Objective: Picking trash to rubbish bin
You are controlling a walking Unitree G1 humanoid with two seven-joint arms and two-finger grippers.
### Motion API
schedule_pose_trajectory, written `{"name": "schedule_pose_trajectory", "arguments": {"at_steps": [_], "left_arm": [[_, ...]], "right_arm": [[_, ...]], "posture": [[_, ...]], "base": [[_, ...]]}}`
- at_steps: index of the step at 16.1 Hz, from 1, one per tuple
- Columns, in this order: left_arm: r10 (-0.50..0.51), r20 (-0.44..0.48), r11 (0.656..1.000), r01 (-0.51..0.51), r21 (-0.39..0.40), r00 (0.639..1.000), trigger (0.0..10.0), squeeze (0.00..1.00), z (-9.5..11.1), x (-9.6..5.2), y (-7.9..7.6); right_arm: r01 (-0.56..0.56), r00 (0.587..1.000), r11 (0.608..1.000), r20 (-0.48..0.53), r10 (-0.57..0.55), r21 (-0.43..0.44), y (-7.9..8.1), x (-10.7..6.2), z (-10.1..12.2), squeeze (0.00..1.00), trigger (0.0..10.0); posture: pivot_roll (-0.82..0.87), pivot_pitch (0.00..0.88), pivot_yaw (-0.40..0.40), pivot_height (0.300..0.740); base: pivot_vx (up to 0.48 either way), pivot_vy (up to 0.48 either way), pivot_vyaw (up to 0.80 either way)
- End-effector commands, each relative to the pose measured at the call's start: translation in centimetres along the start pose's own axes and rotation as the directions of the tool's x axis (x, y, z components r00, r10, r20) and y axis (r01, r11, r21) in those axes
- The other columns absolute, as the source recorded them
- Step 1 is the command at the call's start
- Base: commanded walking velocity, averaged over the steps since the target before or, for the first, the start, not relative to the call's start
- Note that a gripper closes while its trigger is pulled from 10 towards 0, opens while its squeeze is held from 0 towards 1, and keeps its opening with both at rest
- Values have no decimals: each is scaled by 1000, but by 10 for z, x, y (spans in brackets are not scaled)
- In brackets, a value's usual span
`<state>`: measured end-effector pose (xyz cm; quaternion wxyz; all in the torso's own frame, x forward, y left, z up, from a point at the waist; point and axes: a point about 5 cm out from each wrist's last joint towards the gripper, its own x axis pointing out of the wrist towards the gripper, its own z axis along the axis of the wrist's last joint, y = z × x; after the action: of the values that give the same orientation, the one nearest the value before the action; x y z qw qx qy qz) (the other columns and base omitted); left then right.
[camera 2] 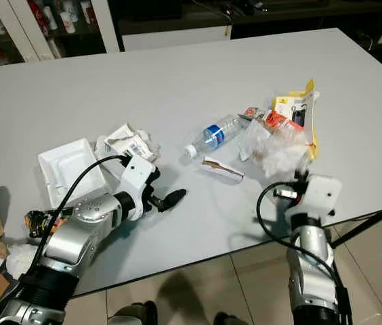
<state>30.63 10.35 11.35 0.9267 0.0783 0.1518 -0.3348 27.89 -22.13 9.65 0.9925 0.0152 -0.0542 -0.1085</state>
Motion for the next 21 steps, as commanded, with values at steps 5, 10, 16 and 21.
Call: {"name": "schedule_pose_trajectory", "arguments": {"at_steps": [5,10,16,21], "left_arm": [[-8,-41,1000,7,-8,999,10000,0,-10,1,-3],[203,30,978,-205,49,979,10000,0,1,3,14],[604,158,772,-622,126,781,10000,0,17,-11,56],[750,149,629,-764,140,645,10000,0,11,-23,77]], "right_arm": [[28,989,999,146,-24,-29,-4,1,37,0,0],[67,960,997,273,-57,-28,-5,-13,78,0,0],[92,952,996,295,-84,-15,-2,-23,98,0,2510],[94,957,995,279,-82,-30,-6,-23,102,0,10000]], "posture": [[236,146,-15,740],[226,136,-28,740],[212,120,-46,740],[212,119,-65,740]], "base": [[0,0,0],[0,0,0],[0,0,0],[0,0,0]]}}
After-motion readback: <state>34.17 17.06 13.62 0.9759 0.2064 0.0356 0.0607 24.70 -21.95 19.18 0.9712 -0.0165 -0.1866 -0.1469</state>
